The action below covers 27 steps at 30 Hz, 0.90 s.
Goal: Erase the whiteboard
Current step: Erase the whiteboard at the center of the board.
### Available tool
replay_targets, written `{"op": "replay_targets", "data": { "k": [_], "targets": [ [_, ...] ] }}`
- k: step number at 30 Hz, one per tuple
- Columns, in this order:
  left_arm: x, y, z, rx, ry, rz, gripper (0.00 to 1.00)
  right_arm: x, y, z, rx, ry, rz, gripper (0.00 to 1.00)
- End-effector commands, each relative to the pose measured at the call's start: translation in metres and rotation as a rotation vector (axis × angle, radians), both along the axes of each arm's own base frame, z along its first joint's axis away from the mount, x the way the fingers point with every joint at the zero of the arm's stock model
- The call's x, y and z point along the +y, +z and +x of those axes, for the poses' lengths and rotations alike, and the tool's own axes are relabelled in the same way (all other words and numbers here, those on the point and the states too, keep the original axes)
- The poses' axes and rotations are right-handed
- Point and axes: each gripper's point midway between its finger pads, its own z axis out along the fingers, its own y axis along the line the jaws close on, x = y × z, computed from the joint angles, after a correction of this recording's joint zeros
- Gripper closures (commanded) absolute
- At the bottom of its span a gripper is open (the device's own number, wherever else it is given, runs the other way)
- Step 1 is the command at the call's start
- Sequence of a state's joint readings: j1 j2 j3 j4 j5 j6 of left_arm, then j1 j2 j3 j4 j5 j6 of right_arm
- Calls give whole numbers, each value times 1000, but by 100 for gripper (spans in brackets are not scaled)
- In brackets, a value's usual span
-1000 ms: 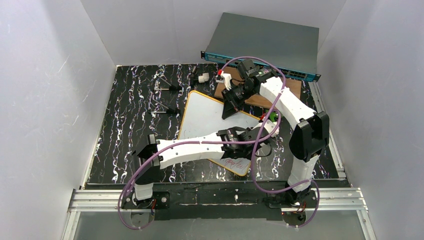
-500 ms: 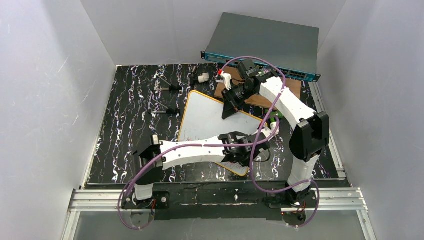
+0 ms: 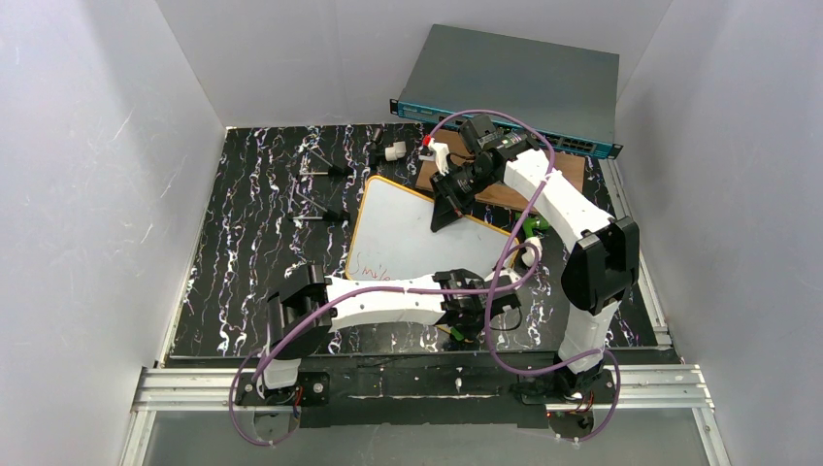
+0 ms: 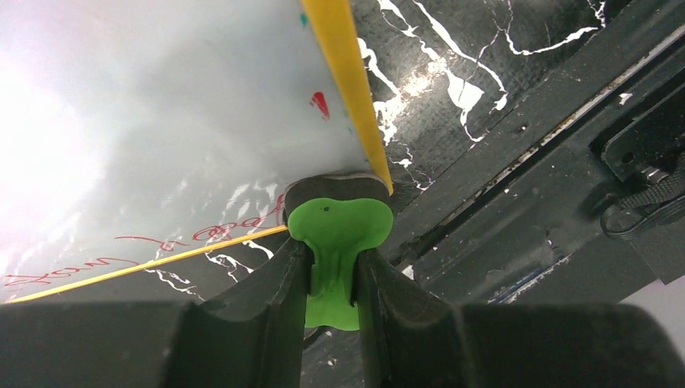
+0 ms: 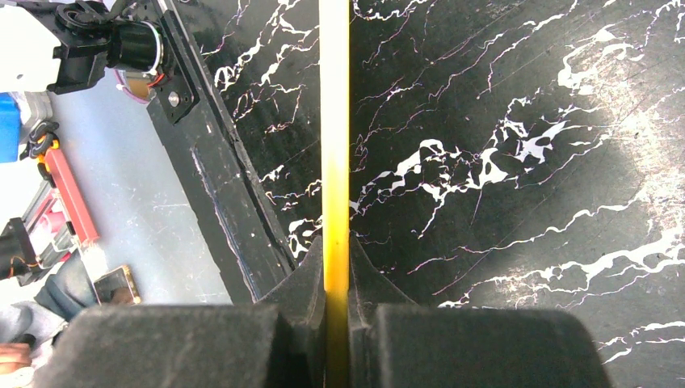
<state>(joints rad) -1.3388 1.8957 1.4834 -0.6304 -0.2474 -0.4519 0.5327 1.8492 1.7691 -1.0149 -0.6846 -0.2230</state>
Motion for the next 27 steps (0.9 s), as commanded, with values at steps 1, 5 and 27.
{"op": "replay_targets", "data": {
  "k": [1,5,27],
  "targets": [
    [7,9,21,-92,49,45,100,-4,2,1,-60,-8,-39,99],
    [0,33,51,-188,87,12,100,-5,4,0,-65,-9,-37,99],
    [-66,119,91,-234,83,-268,100,-6,5,0,-70,-11,-36,99]
  ]
}}
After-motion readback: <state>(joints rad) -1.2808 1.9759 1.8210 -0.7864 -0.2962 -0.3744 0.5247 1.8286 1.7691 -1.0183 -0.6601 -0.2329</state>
